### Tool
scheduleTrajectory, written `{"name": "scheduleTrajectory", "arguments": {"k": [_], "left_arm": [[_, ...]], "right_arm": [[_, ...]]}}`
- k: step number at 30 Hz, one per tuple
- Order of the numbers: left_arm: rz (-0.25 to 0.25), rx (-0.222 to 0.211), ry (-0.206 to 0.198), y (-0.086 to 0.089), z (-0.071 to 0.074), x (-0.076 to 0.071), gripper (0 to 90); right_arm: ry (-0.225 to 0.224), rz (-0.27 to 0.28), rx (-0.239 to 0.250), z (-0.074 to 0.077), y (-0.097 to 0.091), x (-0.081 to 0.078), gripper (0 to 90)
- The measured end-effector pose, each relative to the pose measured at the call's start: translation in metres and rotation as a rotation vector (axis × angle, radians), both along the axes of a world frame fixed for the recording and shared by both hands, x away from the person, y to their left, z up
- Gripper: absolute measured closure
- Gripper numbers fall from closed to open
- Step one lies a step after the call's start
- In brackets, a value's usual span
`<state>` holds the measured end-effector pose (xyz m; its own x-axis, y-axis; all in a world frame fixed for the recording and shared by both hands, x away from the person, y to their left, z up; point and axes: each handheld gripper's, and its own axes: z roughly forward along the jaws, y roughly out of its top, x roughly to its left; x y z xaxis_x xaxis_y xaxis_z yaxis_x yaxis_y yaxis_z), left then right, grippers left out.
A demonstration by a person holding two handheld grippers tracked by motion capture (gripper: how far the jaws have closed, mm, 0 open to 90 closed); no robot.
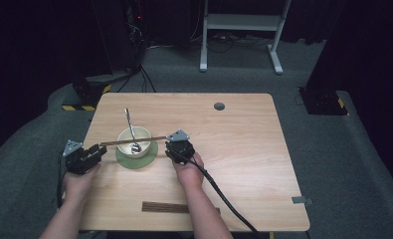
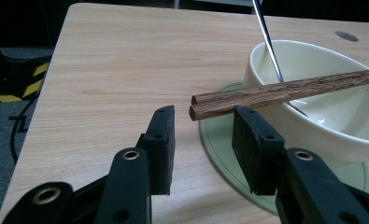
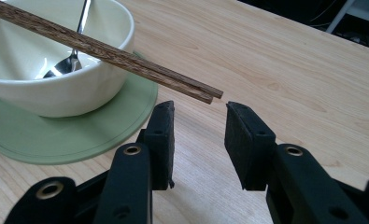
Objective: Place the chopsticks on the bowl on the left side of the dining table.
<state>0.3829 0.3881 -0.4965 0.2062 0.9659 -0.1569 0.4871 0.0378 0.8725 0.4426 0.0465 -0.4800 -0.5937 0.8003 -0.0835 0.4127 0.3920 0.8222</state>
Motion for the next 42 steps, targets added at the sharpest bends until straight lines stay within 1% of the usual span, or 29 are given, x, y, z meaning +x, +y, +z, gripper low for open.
{"name": "scheduleTrajectory", "arguments": {"k": [8, 10, 13, 18, 26, 32, 36, 38, 39, 40, 41, 42], "left_arm": [[-0.006, 0.009, -0.007, -0.003, 0.0, 0.001, 61.5], [-0.006, 0.015, -0.007, -0.004, 0.0, 0.001, 61.7], [-0.005, 0.013, -0.006, -0.004, 0.0, 0.002, 61.7], [-0.008, 0.02, -0.01, -0.006, -0.001, 0.002, 62.2], [-0.003, 0.014, -0.01, -0.005, -0.001, 0.003, 62.1], [0.009, 0.02, -0.007, -0.005, -0.002, 0.003, 62.0], [0.019, 0.023, -0.011, -0.004, -0.001, 0.002, 63.7], [0.024, 0.013, -0.014, -0.003, -0.001, 0.002, 64.7], [0.024, 0.013, -0.014, -0.003, -0.001, 0.002, 65.2], [0.024, 0.013, -0.014, -0.003, -0.001, 0.002, 65.8], [0.023, 0.022, -0.018, -0.003, 0.0, 0.001, 66.2], [0.025, 0.021, -0.02, -0.003, 0.0, 0.001, 66.5]], "right_arm": [[-0.007, -0.001, -0.003, 0.0, 0.005, 0.001, 64.7], [-0.007, -0.005, -0.009, 0.0, 0.005, 0.002, 63.5], [0.002, -0.007, 0.001, -0.002, 0.005, 0.004, 61.0], [0.006, 0.007, 0.016, -0.002, 0.005, 0.006, 57.5], [0.0, 0.013, 0.005, -0.003, 0.008, 0.005, 60.0], [-0.011, -0.009, 0.001, -0.001, 0.005, 0.003, 60.7], [-0.007, -0.026, 0.015, 0.0, 0.0, 0.004, 64.9], [-0.014, -0.026, 0.01, 0.0, -0.003, 0.003, 68.8], [-0.011, -0.03, 0.011, 0.0, -0.003, 0.002, 71.0], [-0.011, -0.03, 0.011, 0.0, -0.003, 0.002, 71.0], [-0.018, -0.033, 0.008, 0.001, -0.004, 0.001, 73.8], [-0.022, -0.036, 0.005, 0.001, -0.004, 0.0, 74.4]]}}
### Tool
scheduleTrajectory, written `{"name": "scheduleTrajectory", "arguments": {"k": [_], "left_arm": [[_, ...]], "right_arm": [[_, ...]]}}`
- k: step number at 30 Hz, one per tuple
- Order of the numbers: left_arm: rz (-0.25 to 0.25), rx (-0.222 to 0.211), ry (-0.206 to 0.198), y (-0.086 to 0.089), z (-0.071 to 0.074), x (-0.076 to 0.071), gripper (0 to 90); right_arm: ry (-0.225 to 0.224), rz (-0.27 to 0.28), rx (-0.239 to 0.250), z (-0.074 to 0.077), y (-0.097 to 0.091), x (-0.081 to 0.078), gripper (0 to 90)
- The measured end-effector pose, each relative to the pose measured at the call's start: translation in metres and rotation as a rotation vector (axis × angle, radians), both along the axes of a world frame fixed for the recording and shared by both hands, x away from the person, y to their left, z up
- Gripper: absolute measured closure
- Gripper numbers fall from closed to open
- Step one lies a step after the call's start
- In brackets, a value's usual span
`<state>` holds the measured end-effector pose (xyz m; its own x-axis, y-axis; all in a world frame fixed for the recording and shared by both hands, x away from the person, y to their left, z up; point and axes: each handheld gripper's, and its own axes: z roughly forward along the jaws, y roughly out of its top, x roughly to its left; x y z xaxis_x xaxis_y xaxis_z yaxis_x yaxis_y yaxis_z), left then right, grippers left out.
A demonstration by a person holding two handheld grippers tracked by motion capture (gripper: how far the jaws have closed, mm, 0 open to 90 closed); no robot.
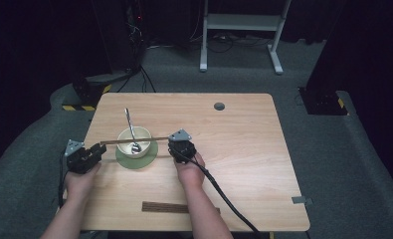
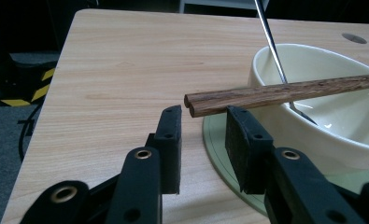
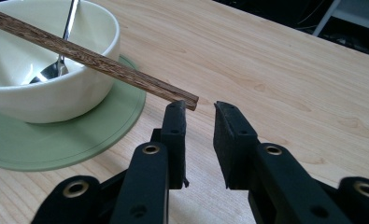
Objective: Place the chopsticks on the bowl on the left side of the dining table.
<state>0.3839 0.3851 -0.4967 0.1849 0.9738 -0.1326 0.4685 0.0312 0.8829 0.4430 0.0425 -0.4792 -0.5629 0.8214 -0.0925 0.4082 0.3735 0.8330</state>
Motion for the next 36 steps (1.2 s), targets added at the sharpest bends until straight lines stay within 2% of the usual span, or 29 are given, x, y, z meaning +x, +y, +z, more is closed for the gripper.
{"name": "scheduleTrajectory", "arguments": {"k": [8, 15, 36], "left_arm": [[-0.001, -0.005, -0.006, 0.0005, 0.0003, -0.0005, 70.7], [-0.008, -0.002, -0.006, -0.001, 0.0003, -0.0001, 70.8], [0.008, -0.007, 0.002, 0.0012, -0.0013, 0.0012, 73.4]], "right_arm": [[-0.011, 0.001, -0.015, -0.0016, 0.0026, -0.0008, 83.3], [-0.009, 0.008, -0.028, -0.0041, 0.0047, -0.0015, 86.8], [-0.011, -0.003, -0.029, -0.0065, 0.0062, -0.0006, 84.9]]}}
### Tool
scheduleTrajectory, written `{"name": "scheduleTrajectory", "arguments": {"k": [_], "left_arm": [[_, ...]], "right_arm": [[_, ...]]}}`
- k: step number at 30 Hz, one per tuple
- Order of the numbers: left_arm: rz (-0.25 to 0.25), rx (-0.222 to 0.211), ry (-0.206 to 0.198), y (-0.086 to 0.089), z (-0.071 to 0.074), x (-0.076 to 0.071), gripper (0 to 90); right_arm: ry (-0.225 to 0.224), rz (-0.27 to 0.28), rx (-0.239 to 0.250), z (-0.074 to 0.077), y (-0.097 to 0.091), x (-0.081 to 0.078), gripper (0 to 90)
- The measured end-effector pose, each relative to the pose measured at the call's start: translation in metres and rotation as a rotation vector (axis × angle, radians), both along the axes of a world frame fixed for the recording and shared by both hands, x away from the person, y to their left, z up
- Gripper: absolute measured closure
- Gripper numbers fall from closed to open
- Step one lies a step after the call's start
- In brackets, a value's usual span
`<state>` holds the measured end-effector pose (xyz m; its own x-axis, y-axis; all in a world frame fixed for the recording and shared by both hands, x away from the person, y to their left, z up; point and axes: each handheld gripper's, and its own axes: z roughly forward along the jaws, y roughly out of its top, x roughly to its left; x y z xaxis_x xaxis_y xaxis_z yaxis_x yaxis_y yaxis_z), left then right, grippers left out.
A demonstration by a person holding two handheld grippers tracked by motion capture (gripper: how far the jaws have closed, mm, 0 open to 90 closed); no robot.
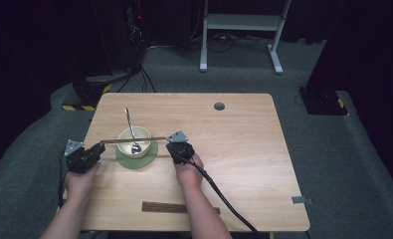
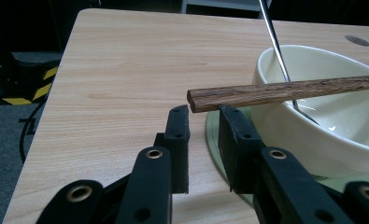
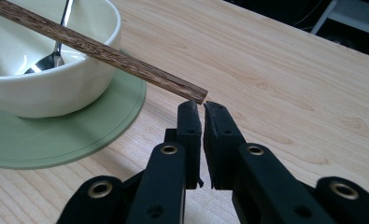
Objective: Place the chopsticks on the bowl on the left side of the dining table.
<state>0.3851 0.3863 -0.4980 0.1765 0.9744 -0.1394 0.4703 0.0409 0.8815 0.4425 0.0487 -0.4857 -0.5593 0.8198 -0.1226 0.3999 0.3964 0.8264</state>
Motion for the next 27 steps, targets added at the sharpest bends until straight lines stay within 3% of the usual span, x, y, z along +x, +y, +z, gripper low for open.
{"name": "scheduleTrajectory", "arguments": {"k": [8, 20, 25, 27], "left_arm": [[0.003, -0.003, 0.001, 0.0, 0.0, 0.0, 72.7], [-0.011, 0.035, 0.016, -0.003, 0.001, -0.011, 56.6], [-0.052, 0.066, 0.029, -0.008, 0.001, -0.024, 48.0], [-0.078, 0.084, 0.052, -0.013, 0.0, -0.03, 45.6]], "right_arm": [[-0.003, 0.002, -0.003, -0.001, 0.001, -0.001, 82.4], [0.011, 0.022, 0.032, 0.007, -0.013, -0.014, 51.9], [0.026, 0.015, 0.067, 0.009, -0.032, -0.027, 41.2], [0.032, 0.003, 0.087, 0.008, -0.044, -0.033, 39.7]]}}
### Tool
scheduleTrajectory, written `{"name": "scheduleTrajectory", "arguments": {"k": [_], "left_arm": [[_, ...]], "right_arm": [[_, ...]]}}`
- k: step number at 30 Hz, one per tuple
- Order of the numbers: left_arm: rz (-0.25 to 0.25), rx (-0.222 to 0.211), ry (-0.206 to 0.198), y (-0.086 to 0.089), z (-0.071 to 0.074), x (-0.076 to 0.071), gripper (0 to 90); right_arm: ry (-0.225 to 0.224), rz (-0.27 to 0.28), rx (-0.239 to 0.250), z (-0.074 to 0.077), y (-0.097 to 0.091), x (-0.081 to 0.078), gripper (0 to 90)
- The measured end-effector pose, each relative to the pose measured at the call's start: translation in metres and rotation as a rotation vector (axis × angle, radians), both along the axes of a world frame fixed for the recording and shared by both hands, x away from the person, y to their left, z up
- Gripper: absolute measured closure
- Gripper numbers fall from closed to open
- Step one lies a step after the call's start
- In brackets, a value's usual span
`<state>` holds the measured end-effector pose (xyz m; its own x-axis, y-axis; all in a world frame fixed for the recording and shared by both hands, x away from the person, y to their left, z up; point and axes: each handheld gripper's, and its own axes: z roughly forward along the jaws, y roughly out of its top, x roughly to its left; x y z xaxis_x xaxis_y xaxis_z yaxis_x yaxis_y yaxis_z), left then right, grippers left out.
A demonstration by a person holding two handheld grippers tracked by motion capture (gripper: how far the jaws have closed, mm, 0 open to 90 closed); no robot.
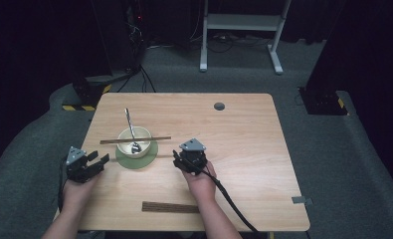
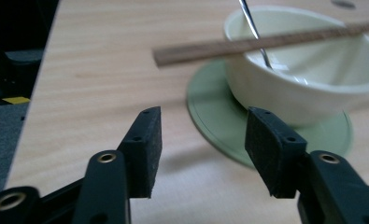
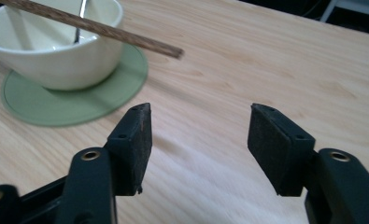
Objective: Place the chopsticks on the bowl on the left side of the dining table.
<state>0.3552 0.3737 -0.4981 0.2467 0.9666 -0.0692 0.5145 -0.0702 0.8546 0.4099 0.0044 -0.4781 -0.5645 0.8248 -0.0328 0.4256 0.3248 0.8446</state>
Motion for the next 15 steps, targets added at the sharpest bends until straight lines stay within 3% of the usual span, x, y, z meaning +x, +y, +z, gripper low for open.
{"name": "scheduleTrajectory", "arguments": {"k": [3, 5, 11, 15], "left_arm": [[-0.028, 0.004, 0.055, -0.008, -0.002, -0.006, 42.1], [-0.047, 0.012, 0.056, -0.016, -0.003, -0.012, 40.1], [-0.098, 0.055, 0.127, -0.043, -0.01, -0.014, 34.3], [-0.127, 0.106, 0.161, -0.06, -0.017, -0.014, 29.2]], "right_arm": [[0.023, -0.025, 0.016, -0.003, -0.023, -0.007, 35.6], [0.035, -0.048, 0.02, -0.006, -0.041, -0.012, 33.9], [0.06, -0.147, 0.027, -0.016, -0.115, -0.031, 30.0], [0.082, -0.232, -0.026, -0.028, -0.17, -0.045, 27.7]]}}
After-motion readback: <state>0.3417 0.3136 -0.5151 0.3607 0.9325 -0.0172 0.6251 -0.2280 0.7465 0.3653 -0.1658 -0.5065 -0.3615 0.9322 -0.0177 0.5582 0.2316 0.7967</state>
